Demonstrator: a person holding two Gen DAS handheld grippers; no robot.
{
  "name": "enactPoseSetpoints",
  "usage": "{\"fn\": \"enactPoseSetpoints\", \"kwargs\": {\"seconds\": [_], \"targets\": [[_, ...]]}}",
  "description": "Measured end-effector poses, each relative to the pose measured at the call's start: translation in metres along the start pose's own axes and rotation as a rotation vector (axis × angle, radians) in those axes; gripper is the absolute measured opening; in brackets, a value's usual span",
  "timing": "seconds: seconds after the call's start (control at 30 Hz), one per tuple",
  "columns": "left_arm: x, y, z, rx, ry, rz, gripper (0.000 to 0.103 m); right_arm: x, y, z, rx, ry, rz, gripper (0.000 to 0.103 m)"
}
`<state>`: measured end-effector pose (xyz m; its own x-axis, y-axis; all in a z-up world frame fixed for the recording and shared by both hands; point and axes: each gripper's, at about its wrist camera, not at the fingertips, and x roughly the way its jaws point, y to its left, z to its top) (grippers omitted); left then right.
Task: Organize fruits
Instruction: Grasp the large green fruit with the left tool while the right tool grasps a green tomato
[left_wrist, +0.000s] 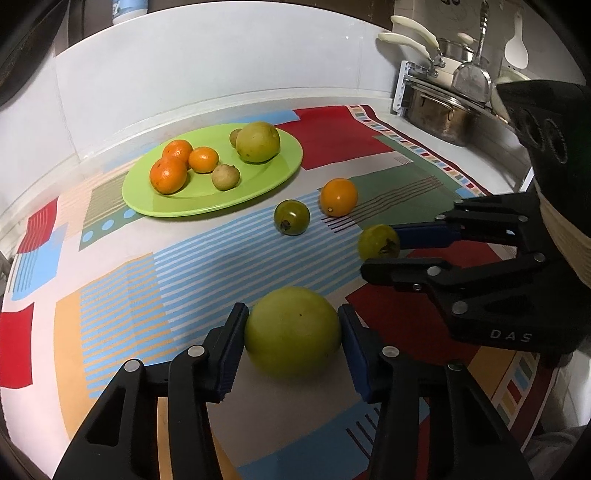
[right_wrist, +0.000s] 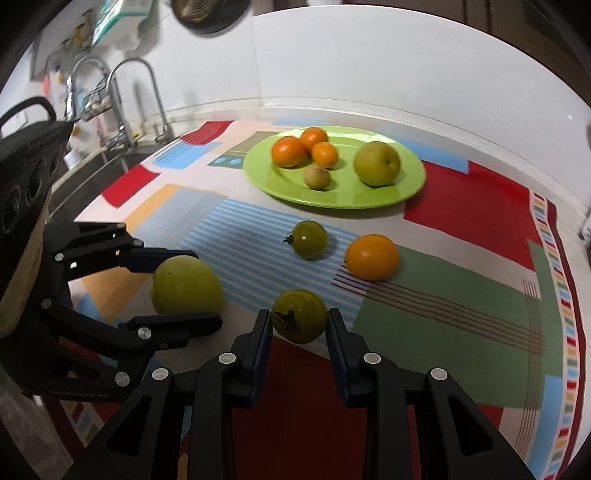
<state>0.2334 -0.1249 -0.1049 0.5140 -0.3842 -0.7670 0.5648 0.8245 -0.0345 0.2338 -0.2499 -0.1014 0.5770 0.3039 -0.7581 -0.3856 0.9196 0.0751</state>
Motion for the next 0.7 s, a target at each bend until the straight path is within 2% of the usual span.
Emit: {"fn": "enactPoseSetpoints", "kwargs": {"seconds": [0.4,0.7], "targets": [[-0.027,0.004,0.007,-0.064,-0.055,0.011,0.049,-0.029,0.003,0.001,0.128,-0.065,-0.040,0.031],[-0.057,0.016,0.026,-0.078,-0.136,0.025,0.049,-0.059,0.013,0.023,0.166,-0.164,-0.073,0.031]]}}
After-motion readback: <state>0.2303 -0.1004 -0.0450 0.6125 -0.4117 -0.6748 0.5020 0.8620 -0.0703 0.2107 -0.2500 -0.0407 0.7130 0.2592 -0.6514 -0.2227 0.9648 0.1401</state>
